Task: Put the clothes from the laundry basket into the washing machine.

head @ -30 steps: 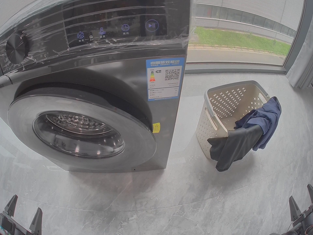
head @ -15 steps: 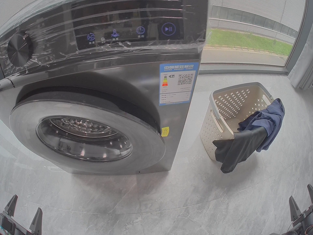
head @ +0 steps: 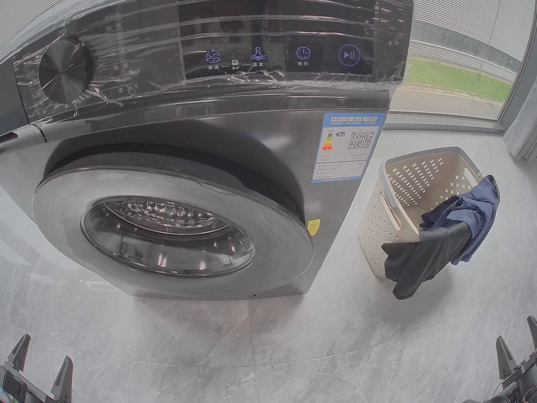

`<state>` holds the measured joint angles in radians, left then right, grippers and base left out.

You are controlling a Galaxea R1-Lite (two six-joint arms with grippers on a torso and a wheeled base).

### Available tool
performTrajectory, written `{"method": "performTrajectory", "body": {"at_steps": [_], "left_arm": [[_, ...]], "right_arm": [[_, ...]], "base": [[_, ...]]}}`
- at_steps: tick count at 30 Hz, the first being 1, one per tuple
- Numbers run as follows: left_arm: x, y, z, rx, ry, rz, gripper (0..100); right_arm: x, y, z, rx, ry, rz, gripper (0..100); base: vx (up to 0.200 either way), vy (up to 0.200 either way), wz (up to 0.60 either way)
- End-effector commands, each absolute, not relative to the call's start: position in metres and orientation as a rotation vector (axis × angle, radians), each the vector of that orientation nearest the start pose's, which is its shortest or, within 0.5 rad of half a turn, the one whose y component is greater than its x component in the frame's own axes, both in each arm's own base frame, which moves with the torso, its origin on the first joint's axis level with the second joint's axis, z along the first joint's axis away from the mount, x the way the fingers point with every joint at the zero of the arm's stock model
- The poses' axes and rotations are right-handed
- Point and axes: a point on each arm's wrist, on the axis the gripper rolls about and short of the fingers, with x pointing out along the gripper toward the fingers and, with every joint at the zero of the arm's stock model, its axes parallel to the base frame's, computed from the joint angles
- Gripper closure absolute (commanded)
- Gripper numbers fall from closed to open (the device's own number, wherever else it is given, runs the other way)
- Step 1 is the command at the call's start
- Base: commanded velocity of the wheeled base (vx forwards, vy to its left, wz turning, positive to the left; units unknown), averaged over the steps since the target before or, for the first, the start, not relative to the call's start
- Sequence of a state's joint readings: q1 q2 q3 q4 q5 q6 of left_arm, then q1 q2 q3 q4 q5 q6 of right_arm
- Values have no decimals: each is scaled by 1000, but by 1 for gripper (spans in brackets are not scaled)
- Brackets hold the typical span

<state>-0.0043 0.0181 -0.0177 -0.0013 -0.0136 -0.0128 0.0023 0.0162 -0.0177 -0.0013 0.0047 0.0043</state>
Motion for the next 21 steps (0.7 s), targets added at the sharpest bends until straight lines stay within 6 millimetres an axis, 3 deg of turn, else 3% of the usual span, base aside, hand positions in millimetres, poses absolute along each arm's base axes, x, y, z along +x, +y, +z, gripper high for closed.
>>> {"method": "performTrajectory", "body": {"at_steps": [1,8,11,21], "left_arm": [[-23,0,76,-14,2,-17,0],[-23,0,76,-14,2,-18,0],[-23,0,76,-14,2,-17,0],[-23,0,76,-14,2,-17,0]], "right_arm": [[-23,0,76,5,-2,8,0],[-23,0,75,5,0,6,0],[-23,0,76,5,-2,6,0],[-23,0,76,5,-2,9,0]], "base": [[0,0,0],[0,0,0],[0,0,600],[0,0,0]]}}
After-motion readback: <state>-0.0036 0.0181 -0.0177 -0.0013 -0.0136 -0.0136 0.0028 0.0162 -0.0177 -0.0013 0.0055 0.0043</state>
